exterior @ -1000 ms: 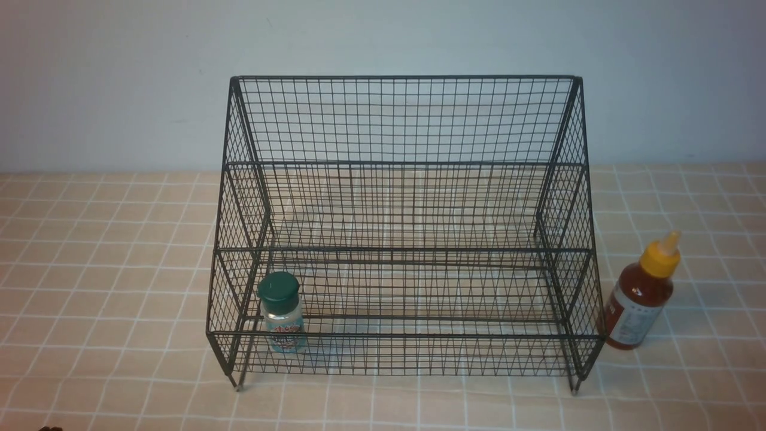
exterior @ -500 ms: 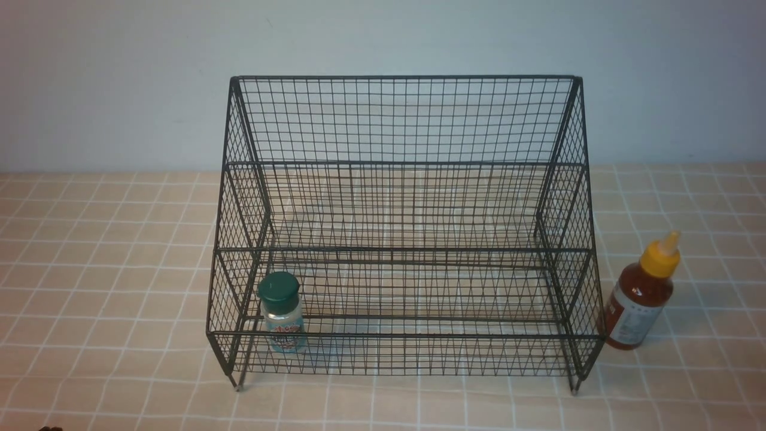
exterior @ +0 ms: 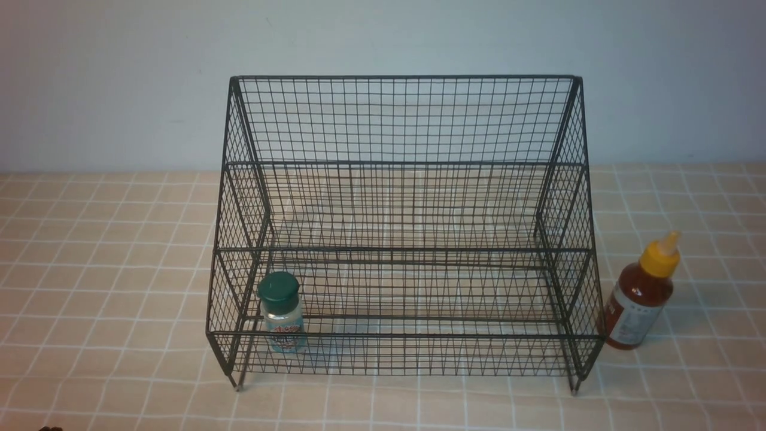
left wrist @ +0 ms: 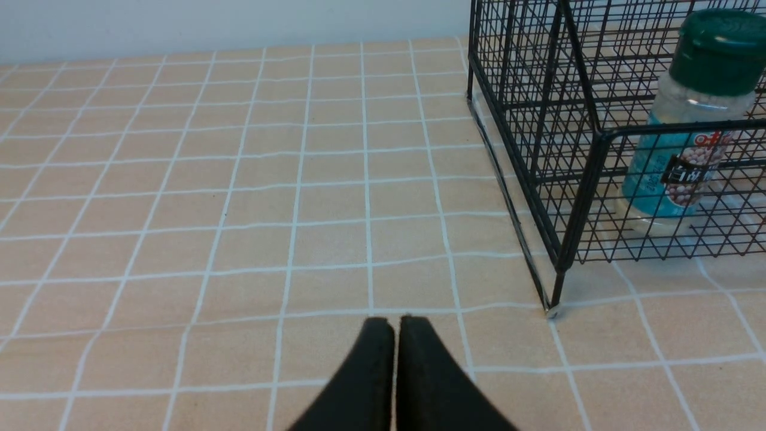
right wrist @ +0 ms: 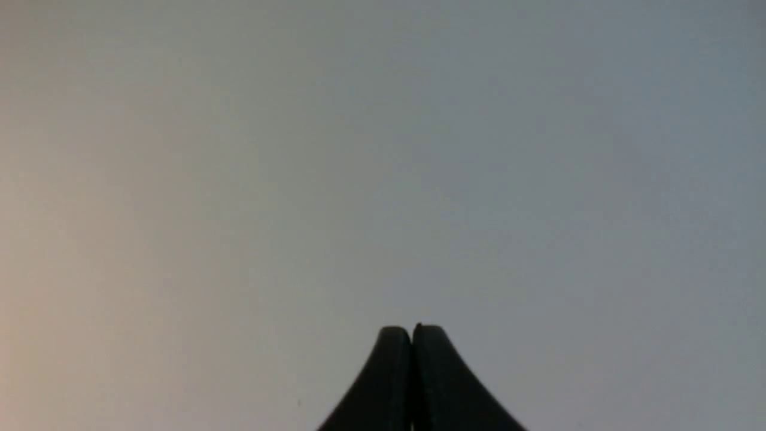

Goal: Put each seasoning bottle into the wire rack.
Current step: Use the right arm to grab the condiment bottle closest to it

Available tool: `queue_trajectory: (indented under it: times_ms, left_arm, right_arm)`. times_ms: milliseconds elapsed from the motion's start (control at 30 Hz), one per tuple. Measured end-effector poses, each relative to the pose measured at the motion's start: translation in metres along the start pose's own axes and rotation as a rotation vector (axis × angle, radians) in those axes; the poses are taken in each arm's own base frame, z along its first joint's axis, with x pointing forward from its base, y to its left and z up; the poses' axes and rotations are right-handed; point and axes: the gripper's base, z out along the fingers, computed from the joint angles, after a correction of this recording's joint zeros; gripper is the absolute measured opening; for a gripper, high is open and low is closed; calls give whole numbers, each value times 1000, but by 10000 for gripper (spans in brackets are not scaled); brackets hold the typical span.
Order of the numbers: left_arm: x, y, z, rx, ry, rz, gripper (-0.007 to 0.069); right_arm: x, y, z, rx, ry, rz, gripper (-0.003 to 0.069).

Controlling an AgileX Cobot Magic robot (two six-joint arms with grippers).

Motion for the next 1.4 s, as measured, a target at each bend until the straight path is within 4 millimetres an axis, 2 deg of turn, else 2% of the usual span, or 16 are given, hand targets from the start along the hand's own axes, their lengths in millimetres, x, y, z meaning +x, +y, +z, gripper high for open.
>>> queue_trajectory:
  times_ms: [33,100,167,200,267,367,467,567,733,867,1033,1067,1167,1267,1367,1400]
  left_arm:
    - [0,0,0,0,0,0,-7]
    - [0,0,0,0,0,0,-7]
    - [0,0,0,0,0,0,-7]
    - [0,0,0,0,0,0,-7]
    - [0,0,0,0,0,0,-7]
    - [0,0,0,0,0,0,-7]
    - [0,0,0,0,0,0,-7]
    - [0,0,0,0,0,0,-7]
    - [0,0,0,0,0,-1,-7]
    - [0,0,0,0,0,-2,-7]
    - [0,0,0,0,0,-4,-7]
    - [0,0,0,0,0,-4,-7]
    - [0,0,0,0,0,-4,-7]
    - [0,0,0,0,0,-4,-7]
    - [0,0,0,0,0,-4,-7]
    - [0,0,0,0,0,-4,-7]
  right_arm:
    - [-11,13,19,65,131,-82,-15]
    - [-18,20,43,164,304,-169,-15]
    - [-16,22,73,267,557,-286,-15]
    - [-14,22,78,279,606,-308,-15]
    - [3,18,107,330,907,-399,-15]
    - [24,15,135,339,1207,-427,-15]
    - [49,5,163,365,1400,-398,-13]
    - [68,-6,184,395,1486,-380,2]
    - [89,-17,201,397,1531,-366,72]
    - [108,-31,212,400,1544,-369,223]
    - [134,-48,220,372,1600,-374,455]
    - [134,-47,220,369,1599,-375,463]
    - [148,-57,226,342,1601,-391,562]
    - [161,-67,230,345,1596,-399,581]
    - [169,-73,231,355,1621,-395,539]
    - [173,-76,230,360,1637,-392,501]
